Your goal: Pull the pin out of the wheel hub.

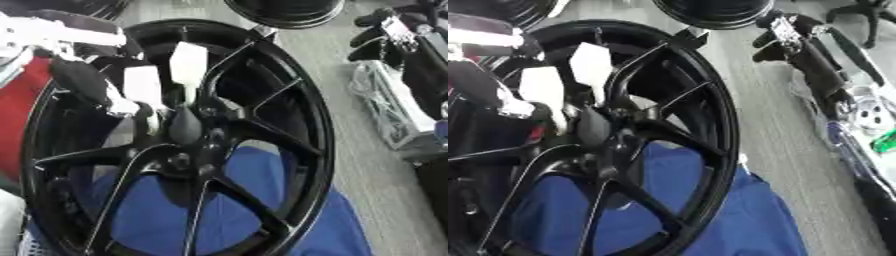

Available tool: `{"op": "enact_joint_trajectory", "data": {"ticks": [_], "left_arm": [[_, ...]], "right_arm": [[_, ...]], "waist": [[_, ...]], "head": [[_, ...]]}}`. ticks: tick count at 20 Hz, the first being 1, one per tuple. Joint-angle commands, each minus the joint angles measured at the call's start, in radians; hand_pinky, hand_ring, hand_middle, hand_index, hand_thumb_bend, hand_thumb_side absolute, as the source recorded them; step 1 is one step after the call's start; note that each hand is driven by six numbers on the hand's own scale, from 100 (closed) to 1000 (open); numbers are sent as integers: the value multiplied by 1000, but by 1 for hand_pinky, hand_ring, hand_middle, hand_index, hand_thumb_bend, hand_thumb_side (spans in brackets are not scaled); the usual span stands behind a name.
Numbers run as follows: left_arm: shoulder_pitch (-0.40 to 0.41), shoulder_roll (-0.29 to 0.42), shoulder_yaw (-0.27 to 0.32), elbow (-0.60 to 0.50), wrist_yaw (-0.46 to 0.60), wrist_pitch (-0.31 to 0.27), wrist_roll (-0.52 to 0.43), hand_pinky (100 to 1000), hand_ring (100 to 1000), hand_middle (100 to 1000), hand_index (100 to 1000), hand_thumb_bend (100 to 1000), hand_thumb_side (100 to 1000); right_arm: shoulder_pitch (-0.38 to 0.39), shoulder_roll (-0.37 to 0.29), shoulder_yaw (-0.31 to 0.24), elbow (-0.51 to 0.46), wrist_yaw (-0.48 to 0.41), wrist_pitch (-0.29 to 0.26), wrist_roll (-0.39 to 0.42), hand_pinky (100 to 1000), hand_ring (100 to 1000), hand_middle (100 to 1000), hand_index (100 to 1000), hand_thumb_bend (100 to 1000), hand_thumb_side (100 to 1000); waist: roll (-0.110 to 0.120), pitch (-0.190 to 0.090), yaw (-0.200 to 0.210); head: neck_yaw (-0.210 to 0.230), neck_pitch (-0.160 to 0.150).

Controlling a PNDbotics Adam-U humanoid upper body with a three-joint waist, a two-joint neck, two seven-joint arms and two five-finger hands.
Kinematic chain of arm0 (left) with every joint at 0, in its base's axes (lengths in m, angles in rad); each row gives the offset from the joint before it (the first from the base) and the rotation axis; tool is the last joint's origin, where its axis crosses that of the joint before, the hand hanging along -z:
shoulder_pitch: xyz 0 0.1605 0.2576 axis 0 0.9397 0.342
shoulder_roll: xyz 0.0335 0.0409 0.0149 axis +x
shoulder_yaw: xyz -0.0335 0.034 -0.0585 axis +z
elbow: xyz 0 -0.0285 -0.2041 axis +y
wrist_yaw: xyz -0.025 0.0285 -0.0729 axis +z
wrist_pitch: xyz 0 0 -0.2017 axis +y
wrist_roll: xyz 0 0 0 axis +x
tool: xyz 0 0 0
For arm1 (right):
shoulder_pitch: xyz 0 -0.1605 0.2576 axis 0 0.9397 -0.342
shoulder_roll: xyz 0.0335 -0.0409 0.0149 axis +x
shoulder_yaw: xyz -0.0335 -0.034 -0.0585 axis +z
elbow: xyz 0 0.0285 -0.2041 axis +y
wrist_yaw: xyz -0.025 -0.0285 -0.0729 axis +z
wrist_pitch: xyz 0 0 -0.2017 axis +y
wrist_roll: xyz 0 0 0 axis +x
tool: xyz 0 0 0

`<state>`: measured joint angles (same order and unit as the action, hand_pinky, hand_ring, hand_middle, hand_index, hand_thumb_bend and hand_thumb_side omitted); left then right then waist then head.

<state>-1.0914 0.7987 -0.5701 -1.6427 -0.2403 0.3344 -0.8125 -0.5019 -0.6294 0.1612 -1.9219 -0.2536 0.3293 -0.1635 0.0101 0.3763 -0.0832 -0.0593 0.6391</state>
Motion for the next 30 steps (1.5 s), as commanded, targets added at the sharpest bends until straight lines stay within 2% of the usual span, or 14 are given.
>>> {"op": "enact_joint_trajectory", "data": {"ticks": [1, 9, 19, 25, 30], "left_arm": [[-19, 21, 9, -19, 6, 11, 5, 794, 653, 538, 556, 257, 305], [-14, 35, 27, -46, 10, 23, 42, 782, 629, 507, 463, 215, 265], [-9, 75, 97, -125, 48, 55, 120, 776, 608, 476, 433, 206, 213], [-16, 114, 187, -175, 142, 88, 212, 773, 589, 458, 418, 184, 191], [38, 201, 321, -200, 252, 97, 350, 771, 577, 444, 410, 156, 180]], "right_arm": [[-11, -19, -6, -4, -1, -3, -1, 788, 620, 593, 776, 100, 799], [-11, -20, -4, -5, -1, -2, 1, 788, 620, 593, 777, 100, 802], [-8, -21, -5, -5, -1, -2, 2, 789, 620, 593, 777, 100, 807], [-3, -24, -6, -6, 0, -2, 2, 790, 621, 594, 778, 100, 809], [13, -36, -17, -8, 2, -4, -5, 790, 621, 594, 778, 100, 808]], "waist": [[-3, -20, 1], [-4, -23, 2], [-5, -28, 3], [-8, -36, 11], [-13, -46, 30]], "head": [[2, -12], [2, -10], [3, -7], [2, -5], [-4, 3]]}}
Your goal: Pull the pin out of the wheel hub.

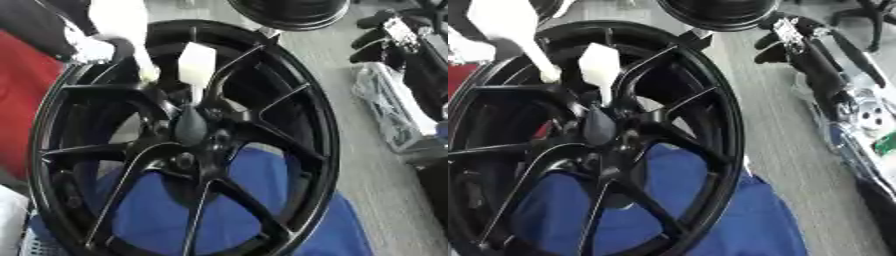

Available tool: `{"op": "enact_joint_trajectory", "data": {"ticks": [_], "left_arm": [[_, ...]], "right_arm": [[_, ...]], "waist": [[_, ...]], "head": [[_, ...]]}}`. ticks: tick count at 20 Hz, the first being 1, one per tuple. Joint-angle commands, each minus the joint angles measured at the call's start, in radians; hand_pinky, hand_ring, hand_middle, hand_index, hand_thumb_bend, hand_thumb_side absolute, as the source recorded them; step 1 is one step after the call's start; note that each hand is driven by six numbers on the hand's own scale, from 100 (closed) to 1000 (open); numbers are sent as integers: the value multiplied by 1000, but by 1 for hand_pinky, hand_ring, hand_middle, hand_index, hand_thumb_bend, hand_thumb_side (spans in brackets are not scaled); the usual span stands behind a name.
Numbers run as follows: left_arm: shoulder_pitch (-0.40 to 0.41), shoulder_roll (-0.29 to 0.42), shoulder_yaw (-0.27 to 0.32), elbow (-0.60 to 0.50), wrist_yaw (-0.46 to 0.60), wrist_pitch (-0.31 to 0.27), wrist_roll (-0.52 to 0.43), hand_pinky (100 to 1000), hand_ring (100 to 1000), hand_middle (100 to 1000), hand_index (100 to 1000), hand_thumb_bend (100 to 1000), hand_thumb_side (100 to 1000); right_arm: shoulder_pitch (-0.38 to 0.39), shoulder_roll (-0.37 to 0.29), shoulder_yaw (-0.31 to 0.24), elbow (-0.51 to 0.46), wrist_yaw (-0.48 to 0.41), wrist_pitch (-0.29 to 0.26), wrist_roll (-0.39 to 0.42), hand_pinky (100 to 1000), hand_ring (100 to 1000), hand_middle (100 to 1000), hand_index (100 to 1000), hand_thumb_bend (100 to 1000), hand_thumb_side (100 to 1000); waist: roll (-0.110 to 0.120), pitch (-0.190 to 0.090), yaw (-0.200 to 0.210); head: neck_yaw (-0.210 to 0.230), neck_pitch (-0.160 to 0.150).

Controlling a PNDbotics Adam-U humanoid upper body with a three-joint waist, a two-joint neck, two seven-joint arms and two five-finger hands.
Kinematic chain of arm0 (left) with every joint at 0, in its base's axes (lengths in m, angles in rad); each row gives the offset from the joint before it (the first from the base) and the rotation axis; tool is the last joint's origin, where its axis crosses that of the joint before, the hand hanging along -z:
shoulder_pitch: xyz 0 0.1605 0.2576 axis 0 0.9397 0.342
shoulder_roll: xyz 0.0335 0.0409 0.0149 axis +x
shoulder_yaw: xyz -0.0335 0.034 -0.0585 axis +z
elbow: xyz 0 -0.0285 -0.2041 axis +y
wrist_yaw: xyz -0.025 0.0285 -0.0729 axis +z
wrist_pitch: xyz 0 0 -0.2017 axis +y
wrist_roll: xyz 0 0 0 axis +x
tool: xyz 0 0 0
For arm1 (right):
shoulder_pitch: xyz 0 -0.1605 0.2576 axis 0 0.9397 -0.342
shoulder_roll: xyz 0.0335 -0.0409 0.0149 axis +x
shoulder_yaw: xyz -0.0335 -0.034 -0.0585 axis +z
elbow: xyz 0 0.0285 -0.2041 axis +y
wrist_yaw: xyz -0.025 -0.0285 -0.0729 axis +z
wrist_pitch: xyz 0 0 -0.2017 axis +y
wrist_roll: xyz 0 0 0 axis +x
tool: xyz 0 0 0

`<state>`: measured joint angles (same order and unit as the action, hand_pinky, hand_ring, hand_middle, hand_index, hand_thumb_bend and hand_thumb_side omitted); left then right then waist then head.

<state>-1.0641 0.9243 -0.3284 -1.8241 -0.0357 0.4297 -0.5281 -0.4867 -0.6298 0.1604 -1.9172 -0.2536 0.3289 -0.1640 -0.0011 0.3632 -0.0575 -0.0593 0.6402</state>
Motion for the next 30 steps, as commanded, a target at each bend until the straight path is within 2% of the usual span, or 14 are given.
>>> {"op": "enact_joint_trajectory", "data": {"ticks": [1, 4, 7, 10, 13, 16, 17, 18, 19, 20, 22, 27, 28, 30], "left_arm": [[47, 106, 115, -14, 67, 0, 107, 771, 575, 443, 410, 155, 177], [202, 202, 225, 11, 120, -12, 234, 770, 571, 438, 416, 133, 198], [358, 239, 345, 95, 198, -15, 367, 771, 566, 430, 414, 110, 211], [483, 233, 432, 188, 237, -20, 497, 766, 560, 430, 427, 100, 217], [617, 203, 474, 213, 186, -24, 666, 765, 563, 436, 444, 111, 213], [716, 153, 500, 233, 173, -16, 756, 790, 600, 495, 565, 165, 296], [741, 140, 504, 238, 167, -22, 765, 798, 617, 522, 613, 186, 326], [761, 129, 505, 241, 159, -32, 759, 835, 710, 644, 778, 316, 476], [778, 117, 507, 241, 147, -46, 741, 851, 751, 708, 830, 387, 533], [790, 107, 510, 240, 131, -61, 718, 861, 773, 738, 851, 502, 575], [806, 88, 521, 239, 100, -86, 670, 865, 774, 733, 851, 550, 565], [819, 66, 540, 240, 100, -108, 631, 863, 770, 728, 847, 533, 581], [818, 65, 541, 239, 100, -109, 630, 850, 747, 693, 811, 382, 632], [790, 56, 546, 209, 119, -128, 646, 833, 710, 642, 763, 318, 634]], "right_arm": [[1, -39, -19, -14, 3, -5, -7, 791, 621, 594, 778, 100, 808], [9, -43, -31, -19, 3, -8, -16, 791, 621, 594, 778, 100, 803], [11, -37, -43, -24, 0, -13, -26, 790, 620, 593, 778, 100, 799], [15, -38, -48, -27, -3, -15, -32, 790, 620, 593, 777, 100, 801], [19, -35, -53, -27, -4, -15, -38, 790, 620, 593, 778, 100, 807], [20, -29, -56, -27, -7, -16, -42, 791, 620, 593, 778, 100, 808], [20, -28, -57, -28, -7, -16, -43, 791, 620, 593, 778, 100, 808], [19, -27, -57, -28, -7, -16, -43, 791, 620, 593, 777, 100, 808], [19, -25, -58, -28, -8, -16, -44, 791, 620, 593, 777, 100, 808], [19, -23, -59, -29, -8, -17, -45, 791, 620, 593, 778, 100, 809], [19, -22, -60, -28, -10, -17, -46, 791, 620, 593, 778, 100, 809], [19, -21, -61, -29, -11, -17, -48, 791, 621, 593, 778, 100, 809], [19, -21, -61, -29, -11, -17, -48, 791, 621, 593, 778, 100, 803], [14, -20, -60, -32, -12, -17, -47, 790, 620, 593, 778, 100, 800]], "waist": [[-2, -34, 8], [-4, -36, 17], [-7, -37, 23], [-13, -36, 32], [-21, -30, 36], [-31, -22, 39], [-34, -21, 38], [-36, -20, 37], [-38, -20, 37], [-41, -19, 37], [-43, -19, 37], [-46, -20, 36], [-46, -20, 36], [-45, -27, 30]], "head": [[-3, 4], [-13, 7], [-18, 4], [-28, 2], [-33, -1], [-35, -2], [-36, -3], [-38, -4], [-40, -3], [-45, -1], [-53, 0], [-60, -3], [-60, -3], [-58, -6]]}}
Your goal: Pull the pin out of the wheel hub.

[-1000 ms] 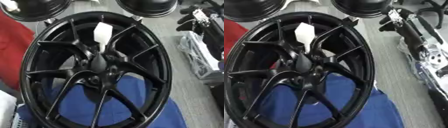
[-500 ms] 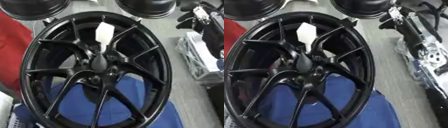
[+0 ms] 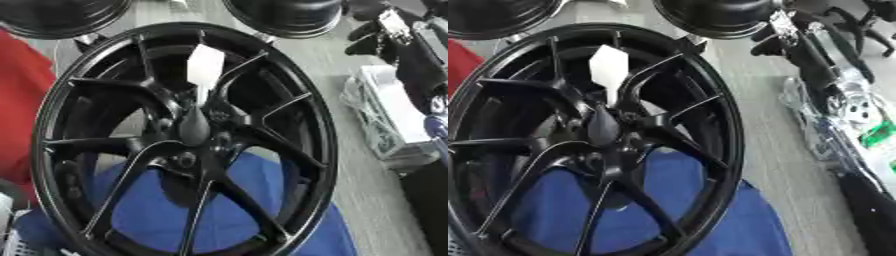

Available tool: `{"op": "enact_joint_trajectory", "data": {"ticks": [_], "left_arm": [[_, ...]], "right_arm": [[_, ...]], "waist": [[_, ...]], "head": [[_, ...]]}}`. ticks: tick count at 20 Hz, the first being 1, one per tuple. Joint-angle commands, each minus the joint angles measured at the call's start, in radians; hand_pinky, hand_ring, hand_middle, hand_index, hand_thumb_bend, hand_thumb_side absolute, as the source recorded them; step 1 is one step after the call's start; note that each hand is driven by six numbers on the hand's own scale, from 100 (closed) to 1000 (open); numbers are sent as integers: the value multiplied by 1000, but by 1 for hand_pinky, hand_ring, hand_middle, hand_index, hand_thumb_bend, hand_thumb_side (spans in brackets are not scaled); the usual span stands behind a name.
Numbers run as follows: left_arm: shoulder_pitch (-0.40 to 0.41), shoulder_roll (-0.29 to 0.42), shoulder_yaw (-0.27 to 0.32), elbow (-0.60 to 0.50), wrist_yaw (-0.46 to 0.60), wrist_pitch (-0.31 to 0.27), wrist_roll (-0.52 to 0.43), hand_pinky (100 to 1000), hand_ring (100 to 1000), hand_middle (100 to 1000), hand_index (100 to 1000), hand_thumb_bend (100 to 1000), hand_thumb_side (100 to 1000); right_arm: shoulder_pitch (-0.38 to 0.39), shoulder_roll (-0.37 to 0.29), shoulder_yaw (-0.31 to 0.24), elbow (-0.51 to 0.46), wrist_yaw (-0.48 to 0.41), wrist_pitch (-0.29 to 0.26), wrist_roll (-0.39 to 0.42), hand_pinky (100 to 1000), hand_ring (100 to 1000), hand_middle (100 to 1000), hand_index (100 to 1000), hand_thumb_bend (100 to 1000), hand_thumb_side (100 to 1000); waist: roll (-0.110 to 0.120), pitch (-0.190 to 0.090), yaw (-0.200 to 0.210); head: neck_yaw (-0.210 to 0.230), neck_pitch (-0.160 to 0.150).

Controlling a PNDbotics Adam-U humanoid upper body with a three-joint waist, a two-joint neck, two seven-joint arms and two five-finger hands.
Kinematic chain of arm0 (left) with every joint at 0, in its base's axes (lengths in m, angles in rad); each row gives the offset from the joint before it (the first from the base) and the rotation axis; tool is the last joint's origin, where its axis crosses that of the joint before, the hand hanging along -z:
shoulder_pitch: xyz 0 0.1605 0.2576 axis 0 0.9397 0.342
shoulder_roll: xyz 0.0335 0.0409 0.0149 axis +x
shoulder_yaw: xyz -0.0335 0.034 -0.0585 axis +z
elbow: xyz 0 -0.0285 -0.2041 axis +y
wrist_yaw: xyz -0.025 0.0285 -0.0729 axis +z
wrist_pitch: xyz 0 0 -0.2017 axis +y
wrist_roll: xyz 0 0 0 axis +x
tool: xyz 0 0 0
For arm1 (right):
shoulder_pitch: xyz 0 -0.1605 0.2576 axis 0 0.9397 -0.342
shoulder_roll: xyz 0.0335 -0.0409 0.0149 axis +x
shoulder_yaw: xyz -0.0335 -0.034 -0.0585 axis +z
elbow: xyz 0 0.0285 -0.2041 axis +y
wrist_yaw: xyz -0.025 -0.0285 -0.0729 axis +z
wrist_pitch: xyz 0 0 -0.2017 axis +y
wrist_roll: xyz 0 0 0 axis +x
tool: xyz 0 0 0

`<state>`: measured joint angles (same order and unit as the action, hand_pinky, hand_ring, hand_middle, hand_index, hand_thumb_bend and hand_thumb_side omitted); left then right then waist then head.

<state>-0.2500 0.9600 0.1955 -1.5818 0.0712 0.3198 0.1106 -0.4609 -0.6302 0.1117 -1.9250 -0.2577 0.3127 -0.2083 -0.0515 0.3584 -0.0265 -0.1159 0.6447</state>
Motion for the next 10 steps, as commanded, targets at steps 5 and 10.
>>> {"op": "enact_joint_trajectory", "data": {"ticks": [5, 10], "left_arm": [[-105, -26, -20, -164, 94, -99, 77, 820, 681, 612, 733, 281, 612], [-133, -124, -71, -303, 178, -184, 111, 827, 688, 617, 741, 276, 612]], "right_arm": [[-19, -19, -15, -32, -9, -4, -4, 789, 621, 593, 778, 100, 795], [-29, -16, -18, -41, -11, -6, -7, 789, 621, 593, 778, 100, 788]], "waist": [[4, -27, -2], [-1, -24, -7]], "head": [[2, -14], [8, -25]]}}
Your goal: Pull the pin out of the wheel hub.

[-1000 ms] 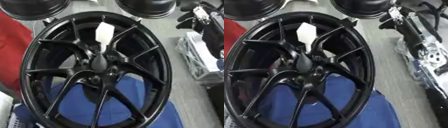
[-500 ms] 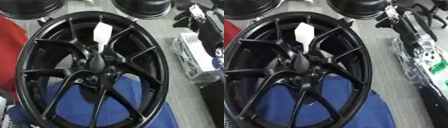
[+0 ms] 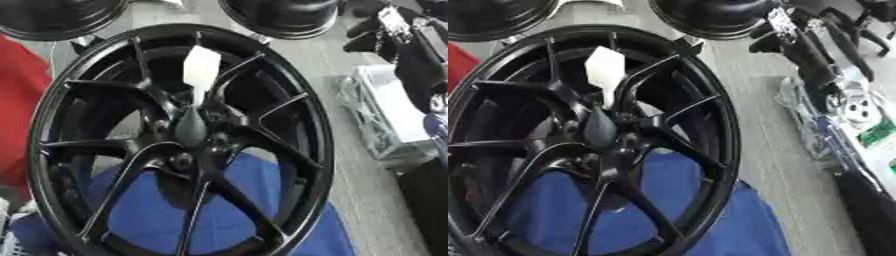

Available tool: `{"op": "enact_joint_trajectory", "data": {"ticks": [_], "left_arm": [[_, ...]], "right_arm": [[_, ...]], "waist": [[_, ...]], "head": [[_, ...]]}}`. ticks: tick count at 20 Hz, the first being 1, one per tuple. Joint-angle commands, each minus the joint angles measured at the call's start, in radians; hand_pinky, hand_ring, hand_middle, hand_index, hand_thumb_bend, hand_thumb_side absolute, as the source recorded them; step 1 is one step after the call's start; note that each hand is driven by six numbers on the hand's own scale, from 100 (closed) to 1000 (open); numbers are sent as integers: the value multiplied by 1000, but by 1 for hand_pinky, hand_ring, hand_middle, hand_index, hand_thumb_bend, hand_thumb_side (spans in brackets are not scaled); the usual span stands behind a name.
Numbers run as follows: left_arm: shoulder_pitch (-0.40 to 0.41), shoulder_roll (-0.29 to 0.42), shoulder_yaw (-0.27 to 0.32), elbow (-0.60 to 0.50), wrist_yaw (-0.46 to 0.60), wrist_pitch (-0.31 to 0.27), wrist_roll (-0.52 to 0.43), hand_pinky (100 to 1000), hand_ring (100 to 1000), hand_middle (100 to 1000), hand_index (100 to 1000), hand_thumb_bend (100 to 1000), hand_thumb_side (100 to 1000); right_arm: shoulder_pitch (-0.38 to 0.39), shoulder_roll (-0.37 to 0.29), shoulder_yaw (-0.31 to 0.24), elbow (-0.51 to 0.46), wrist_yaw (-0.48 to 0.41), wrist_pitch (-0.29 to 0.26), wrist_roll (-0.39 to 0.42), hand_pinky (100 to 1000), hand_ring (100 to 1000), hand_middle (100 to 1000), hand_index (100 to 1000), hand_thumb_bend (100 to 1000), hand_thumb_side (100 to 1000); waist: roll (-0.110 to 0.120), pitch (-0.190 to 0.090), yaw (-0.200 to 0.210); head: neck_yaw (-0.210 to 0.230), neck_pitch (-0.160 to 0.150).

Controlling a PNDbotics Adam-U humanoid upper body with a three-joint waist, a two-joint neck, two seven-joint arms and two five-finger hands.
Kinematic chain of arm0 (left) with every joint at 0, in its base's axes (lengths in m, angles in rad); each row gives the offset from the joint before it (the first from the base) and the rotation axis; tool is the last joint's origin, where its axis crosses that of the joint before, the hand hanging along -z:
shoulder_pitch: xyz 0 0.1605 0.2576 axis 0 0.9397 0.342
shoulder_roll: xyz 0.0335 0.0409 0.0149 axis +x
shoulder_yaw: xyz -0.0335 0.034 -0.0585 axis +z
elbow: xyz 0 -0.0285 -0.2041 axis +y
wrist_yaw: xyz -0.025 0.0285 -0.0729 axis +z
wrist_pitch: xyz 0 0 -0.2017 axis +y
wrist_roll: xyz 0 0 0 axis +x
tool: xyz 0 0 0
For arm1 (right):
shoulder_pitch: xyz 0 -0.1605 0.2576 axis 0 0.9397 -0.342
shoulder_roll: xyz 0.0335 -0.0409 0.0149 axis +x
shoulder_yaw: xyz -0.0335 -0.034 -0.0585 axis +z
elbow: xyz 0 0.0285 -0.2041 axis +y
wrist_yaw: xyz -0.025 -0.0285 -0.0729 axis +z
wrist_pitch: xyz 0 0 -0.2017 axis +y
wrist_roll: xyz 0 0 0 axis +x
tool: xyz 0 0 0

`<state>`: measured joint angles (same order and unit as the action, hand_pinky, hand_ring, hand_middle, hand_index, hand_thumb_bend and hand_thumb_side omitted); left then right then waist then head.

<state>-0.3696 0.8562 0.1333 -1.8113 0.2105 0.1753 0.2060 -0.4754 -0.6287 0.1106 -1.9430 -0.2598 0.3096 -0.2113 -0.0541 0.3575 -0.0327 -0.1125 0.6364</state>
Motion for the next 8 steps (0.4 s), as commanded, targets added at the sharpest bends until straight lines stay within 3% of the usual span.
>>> {"op": "enact_joint_trajectory", "data": {"ticks": [1, 4, 8], "left_arm": [[-16, -44, -9, -101, 57, -57, 24, 829, 689, 618, 741, 277, 612], [4, -125, -14, -173, 109, -109, 50, 829, 688, 615, 741, 280, 621], [32, -228, -18, -188, 142, -169, 33, 830, 691, 618, 748, 276, 636]], "right_arm": [[-17, -15, -19, -25, -9, -4, -5, 789, 620, 593, 778, 100, 787], [-24, -9, -22, -31, -12, -5, -10, 789, 620, 593, 777, 100, 785], [-32, -9, -26, -39, -10, -7, -16, 788, 620, 593, 777, 100, 777]], "waist": [[-1, -21, -2], [-8, -16, -7], [-13, -8, -14]], "head": [[7, -20], [8, -25], [8, -28]]}}
